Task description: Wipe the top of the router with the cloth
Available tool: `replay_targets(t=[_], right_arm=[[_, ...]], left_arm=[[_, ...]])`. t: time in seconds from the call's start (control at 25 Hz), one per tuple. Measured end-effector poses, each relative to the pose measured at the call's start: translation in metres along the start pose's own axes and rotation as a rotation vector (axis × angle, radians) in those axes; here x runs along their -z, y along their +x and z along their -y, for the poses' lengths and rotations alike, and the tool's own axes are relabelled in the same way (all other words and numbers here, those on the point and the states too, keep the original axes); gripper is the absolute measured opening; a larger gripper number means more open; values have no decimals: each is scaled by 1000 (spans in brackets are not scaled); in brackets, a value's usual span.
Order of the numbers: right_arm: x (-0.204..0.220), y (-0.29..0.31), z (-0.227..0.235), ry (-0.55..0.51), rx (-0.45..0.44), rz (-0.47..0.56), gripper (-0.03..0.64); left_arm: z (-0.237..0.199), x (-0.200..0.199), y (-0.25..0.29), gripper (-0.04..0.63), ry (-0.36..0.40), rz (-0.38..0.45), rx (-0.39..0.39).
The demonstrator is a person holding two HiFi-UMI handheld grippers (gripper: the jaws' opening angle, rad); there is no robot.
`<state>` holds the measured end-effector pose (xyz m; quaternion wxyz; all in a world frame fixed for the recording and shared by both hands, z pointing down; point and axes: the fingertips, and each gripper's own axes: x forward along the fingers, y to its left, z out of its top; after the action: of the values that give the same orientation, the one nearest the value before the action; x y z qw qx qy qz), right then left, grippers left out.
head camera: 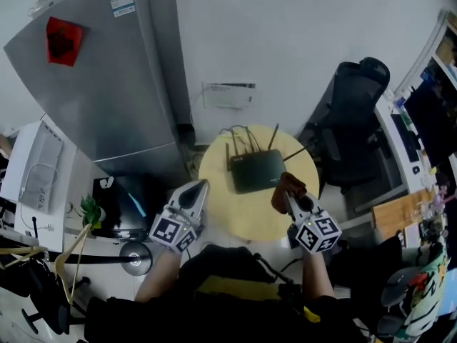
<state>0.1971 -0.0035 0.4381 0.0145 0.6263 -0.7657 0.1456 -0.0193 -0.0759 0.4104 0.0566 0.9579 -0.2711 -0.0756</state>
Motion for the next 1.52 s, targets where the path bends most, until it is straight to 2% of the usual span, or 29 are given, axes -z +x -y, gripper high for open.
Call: replay_targets(t=[0.2,0.36,0.48,0.64,0.8,0.88,1.04,1.32,1.52], right_arm=[[4,49,-8,-26,-14,-62,61],[22,80,-7,-17,-23,-126,61],[30,99,-1,-56,-42,-183,61],[36,125,14,-123,-93,-268,61],[50,152,32,-178,-134,-364,61],[61,167,37,-159,-167,-410,61],[91,202,47,-114,-219,-517,61],[144,256,45,89,-294,-724,61],[186,281,44,155,-256,-862,61]], left_arm=[[-34,-5,-9,-9,0,2,-9],[-59,4,-21,-8,-19,-18,-65],[-72,10,-22,-9,-37,-30,-113],[-78,9,-15,-8,-43,-38,-163],[-68,5,6,-8,9,-36,-141],[-66,2,14,-8,3,-24,-150],[-67,-2,15,-9,16,-1,-215],[-71,2,-1,-8,57,-43,-339],[-74,2,-14,-9,53,-48,-402]])
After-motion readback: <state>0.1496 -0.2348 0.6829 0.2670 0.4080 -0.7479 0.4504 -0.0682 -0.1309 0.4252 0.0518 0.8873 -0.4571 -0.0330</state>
